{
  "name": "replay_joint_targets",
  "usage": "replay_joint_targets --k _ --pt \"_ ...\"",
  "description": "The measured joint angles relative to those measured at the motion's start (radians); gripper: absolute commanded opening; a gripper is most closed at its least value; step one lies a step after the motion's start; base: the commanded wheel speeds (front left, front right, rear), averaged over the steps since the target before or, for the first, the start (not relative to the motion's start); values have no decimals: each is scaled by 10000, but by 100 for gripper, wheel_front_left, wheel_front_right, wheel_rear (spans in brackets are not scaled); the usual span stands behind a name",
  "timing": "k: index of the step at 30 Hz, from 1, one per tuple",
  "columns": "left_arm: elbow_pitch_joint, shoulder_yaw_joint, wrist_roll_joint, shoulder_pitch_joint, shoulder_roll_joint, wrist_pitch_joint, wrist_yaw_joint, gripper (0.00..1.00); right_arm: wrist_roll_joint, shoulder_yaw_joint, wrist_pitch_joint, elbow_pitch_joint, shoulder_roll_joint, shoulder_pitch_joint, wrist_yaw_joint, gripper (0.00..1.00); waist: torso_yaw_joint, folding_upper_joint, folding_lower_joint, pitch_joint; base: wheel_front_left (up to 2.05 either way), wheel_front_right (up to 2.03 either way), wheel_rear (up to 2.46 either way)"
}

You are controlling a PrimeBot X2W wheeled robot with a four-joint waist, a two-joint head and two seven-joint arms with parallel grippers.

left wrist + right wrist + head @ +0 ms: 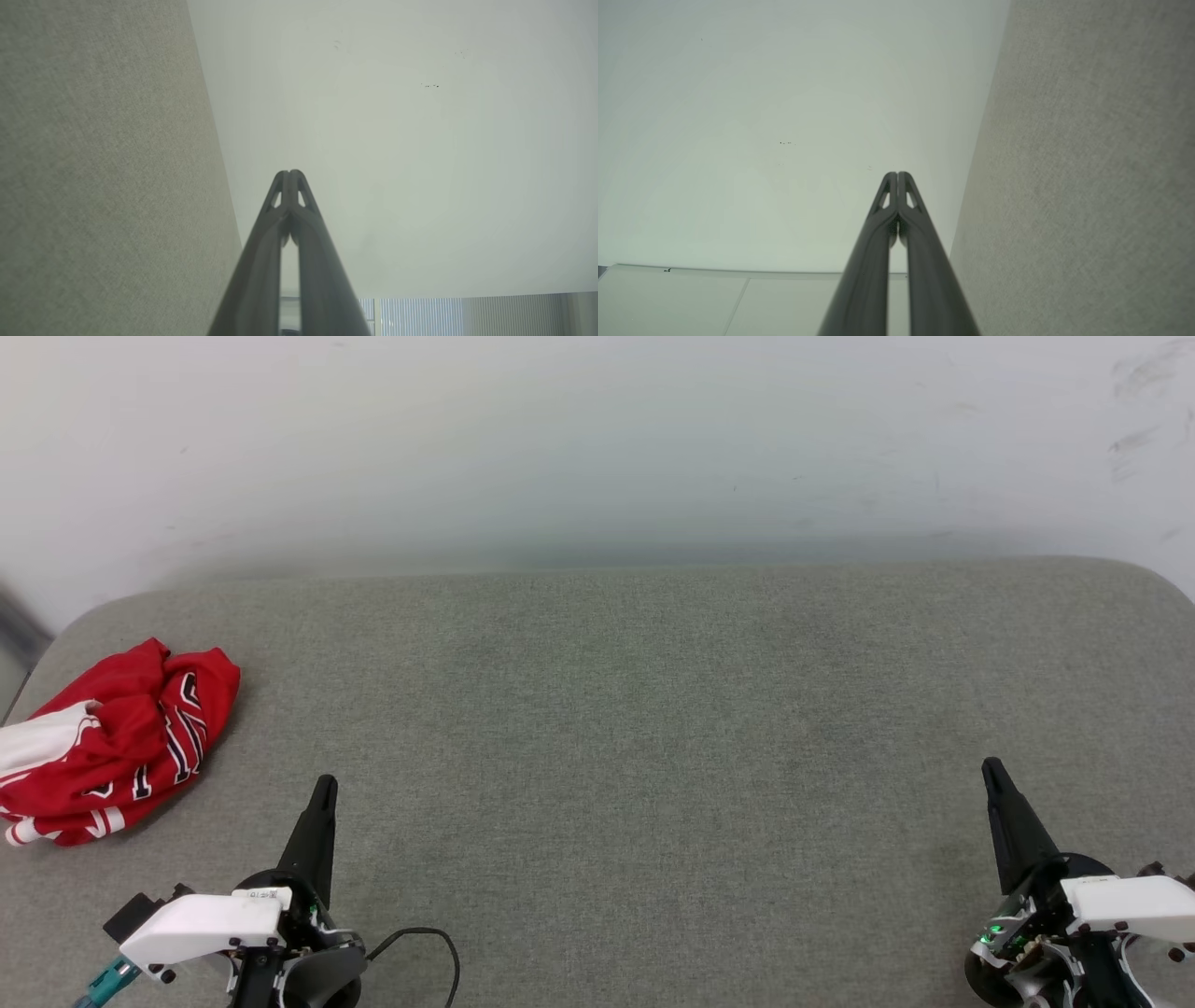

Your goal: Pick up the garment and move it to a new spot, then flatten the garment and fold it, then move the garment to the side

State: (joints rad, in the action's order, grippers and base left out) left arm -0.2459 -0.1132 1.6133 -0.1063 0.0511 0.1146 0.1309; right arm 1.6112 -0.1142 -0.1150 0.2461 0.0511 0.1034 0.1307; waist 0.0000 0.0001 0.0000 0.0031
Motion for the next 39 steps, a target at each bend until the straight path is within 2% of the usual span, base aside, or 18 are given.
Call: replay_joint_targets --k 23,24,32,39 --pt "0 -2 2 0 0 0 0 0 0 0 -2 0 0 0 0 0 0 0 0 0 0 0 0" --pt "-40 8 2 12 -2 -2 0 100 -2 2 0 33 0 -18 2 100 0 0 0 0 0 0 0" --pt "-318 69 -81 445 -44 -199 -2 100 -128 35 188 399 -6 -463 -2 100 -2 0 0 5 0 0 0" --pt "-44 -86 -926 445 -44 -535 -46 100 -796 13 539 201 -8 -464 -2 100 -4 0 0 19 0 0 0"
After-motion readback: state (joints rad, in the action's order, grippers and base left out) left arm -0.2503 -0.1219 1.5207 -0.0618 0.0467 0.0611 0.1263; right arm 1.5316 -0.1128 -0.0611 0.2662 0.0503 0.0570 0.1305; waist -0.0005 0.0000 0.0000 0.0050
